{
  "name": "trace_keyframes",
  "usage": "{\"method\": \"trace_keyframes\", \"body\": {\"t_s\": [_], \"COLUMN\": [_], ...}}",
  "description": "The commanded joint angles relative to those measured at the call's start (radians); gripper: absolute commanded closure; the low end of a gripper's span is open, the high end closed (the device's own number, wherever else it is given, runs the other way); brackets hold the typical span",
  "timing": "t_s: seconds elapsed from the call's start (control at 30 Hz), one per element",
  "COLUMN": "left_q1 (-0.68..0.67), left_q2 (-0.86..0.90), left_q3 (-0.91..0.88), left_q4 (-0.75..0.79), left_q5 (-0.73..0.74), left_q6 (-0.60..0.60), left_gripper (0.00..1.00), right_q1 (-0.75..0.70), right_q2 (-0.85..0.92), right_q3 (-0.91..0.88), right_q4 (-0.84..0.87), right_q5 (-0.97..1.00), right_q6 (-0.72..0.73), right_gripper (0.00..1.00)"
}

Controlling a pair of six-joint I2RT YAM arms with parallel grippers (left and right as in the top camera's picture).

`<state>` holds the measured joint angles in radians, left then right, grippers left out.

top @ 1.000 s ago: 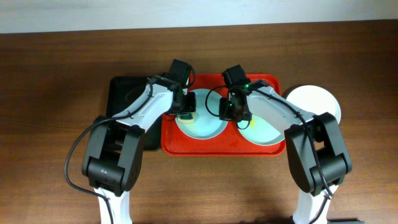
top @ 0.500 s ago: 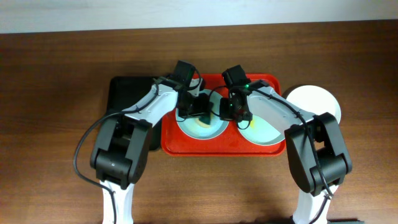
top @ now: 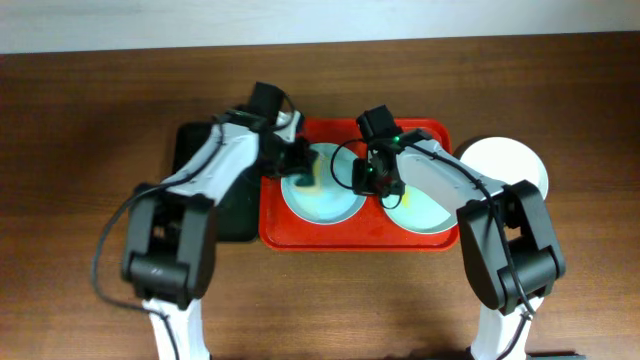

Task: Clean dirty plates on tray and stack at the side
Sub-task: 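Return the sponge to the black tray with the left gripper, then lift the white plate and tilt it over the black tray with the right gripper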

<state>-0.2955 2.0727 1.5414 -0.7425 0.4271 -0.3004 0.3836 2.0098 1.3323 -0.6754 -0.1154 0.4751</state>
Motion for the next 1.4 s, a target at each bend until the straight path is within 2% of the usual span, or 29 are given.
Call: {"method": "trace_keyframes", "body": {"t_s": [0.0,0.1,0.2,0.23,0.33,0.37,0.6,0.87,0.97,1.03,1.17,1.27,1.37], "left_q1": [0.011,0.011,0.011,0.011,0.026,0.038,0.175,0.357,0.364,0.363,0.363,0.363,0.363], "left_q2": [-0.164,-0.237,-0.250,-0.250,-0.248,-0.248,-0.248,-0.248,-0.248,-0.248,-0.248,-0.248,-0.248], "left_q3": [0.038,0.038,0.038,0.037,0.000,-0.015,-0.139,-0.235,-0.235,-0.235,-0.235,-0.235,-0.235], "left_q4": [-0.019,-0.084,-0.169,-0.197,-0.239,-0.237,-0.124,-0.012,-0.005,-0.001,0.001,0.000,0.000], "left_q5": [-0.214,-0.436,-0.600,-0.645,-0.737,-0.739,-0.695,-0.363,-0.306,-0.291,-0.292,-0.293,-0.296], "left_q6": [0.071,0.071,0.071,0.071,0.070,0.070,0.071,0.080,0.150,0.150,0.150,0.150,0.150], "left_gripper": [1.00,1.00,1.00,1.00,1.00,1.00,1.00,1.00,1.00,1.00,1.00,1.00,1.00], "right_q1": [0.011,0.011,0.011,0.011,0.011,0.011,0.011,-0.006,-0.047,-0.084,-0.094,-0.070,-0.029], "right_q2": [0.012,0.013,0.013,0.013,0.013,0.013,0.012,0.012,0.012,0.012,0.012,0.012,0.012], "right_q3": [-0.016,-0.016,-0.016,-0.016,-0.016,-0.016,-0.016,0.001,0.092,0.215,0.428,0.528,0.551], "right_q4": [-0.001,-0.002,-0.001,-0.001,0.003,0.004,0.003,-0.008,-0.086,-0.189,-0.344,-0.367,-0.307], "right_q5": [-0.005,-0.005,-0.005,-0.005,-0.005,-0.005,-0.005,-0.015,-0.068,-0.142,-0.150,-0.150,-0.130], "right_q6": [-0.007,-0.007,-0.007,-0.007,-0.006,-0.006,-0.002,-0.003,-0.016,-0.035,-0.060,-0.059,-0.048], "right_gripper": [0.80,0.66,0.64,0.65,0.86,0.96,0.96,0.96,0.96,0.96,0.96,0.96,0.96]}}
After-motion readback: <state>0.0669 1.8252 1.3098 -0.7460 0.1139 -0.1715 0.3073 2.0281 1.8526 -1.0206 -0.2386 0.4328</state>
